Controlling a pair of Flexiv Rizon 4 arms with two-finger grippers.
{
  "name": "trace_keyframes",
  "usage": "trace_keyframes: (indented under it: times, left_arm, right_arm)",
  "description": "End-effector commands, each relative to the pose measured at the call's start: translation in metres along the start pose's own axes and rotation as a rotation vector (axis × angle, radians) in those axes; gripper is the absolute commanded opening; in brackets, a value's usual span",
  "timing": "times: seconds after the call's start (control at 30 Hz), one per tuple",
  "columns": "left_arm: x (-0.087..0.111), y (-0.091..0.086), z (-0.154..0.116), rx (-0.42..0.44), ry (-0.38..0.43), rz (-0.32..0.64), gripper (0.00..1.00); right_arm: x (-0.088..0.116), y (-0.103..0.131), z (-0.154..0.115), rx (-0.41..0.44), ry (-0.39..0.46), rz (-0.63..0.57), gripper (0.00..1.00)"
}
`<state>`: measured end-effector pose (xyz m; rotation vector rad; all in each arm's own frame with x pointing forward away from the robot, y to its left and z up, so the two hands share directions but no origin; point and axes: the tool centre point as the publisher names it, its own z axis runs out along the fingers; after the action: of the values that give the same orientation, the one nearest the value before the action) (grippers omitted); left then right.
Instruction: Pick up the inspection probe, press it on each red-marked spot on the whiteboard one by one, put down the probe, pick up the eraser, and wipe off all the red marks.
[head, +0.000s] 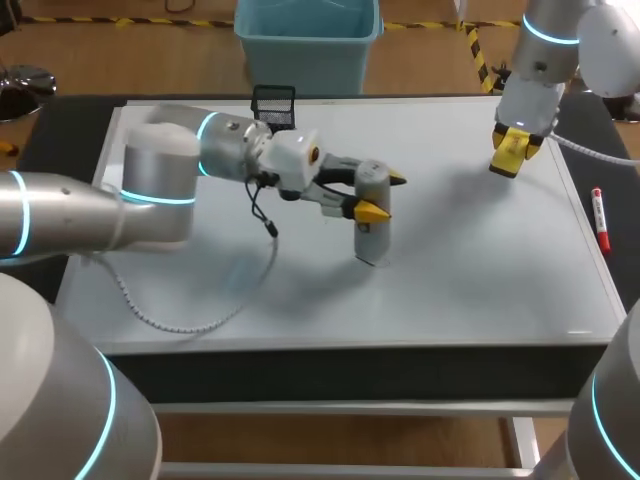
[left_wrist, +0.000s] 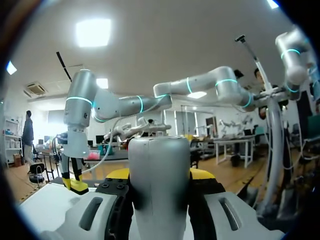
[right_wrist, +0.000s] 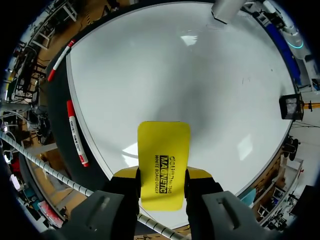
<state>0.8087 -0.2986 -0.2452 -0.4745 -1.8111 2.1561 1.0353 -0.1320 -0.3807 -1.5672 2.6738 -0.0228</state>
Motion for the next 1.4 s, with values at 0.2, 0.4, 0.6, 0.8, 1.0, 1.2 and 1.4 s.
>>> trace_keyframes:
  times: [0.2, 0.4, 0.6, 0.8, 1.0, 1.2, 1.4]
  left_arm:
    - [-0.011, 0.018, 0.007, 0.029, 0.075, -0.007, 0.00]
    - [-0.011, 0.024, 0.008, 0.026, 0.073, -0.017, 0.00]
    - [-0.011, 0.027, 0.007, 0.013, 0.072, -0.026, 0.00]
    - [-0.012, 0.031, 0.007, 0.008, 0.077, -0.035, 0.00]
    - [-0.014, 0.035, 0.007, 0.008, 0.075, -0.045, 0.00]
    - [-0.015, 0.037, 0.006, 0.007, 0.075, -0.057, 0.00]
    - [-0.015, 0.037, 0.005, 0.003, 0.072, -0.060, 0.00]
  right_arm:
    - [0.000, -0.001, -0.001, 0.000, 0.002, -0.002, 0.00]
    - [0.000, -0.001, -0.001, 0.000, 0.002, -0.002, 0.00]
    - [0.000, -0.001, -0.001, 0.000, 0.002, -0.002, 0.00]
    - [0.000, -0.001, -0.001, 0.000, 0.002, -0.002, 0.00]
    - [0.000, -0.001, -0.001, 0.000, 0.002, -0.002, 0.00]
    - [0.000, -0.001, -0.001, 0.000, 0.002, -0.002, 0.00]
    - [0.000, -0.001, -0.001, 0.000, 0.002, -0.002, 0.00]
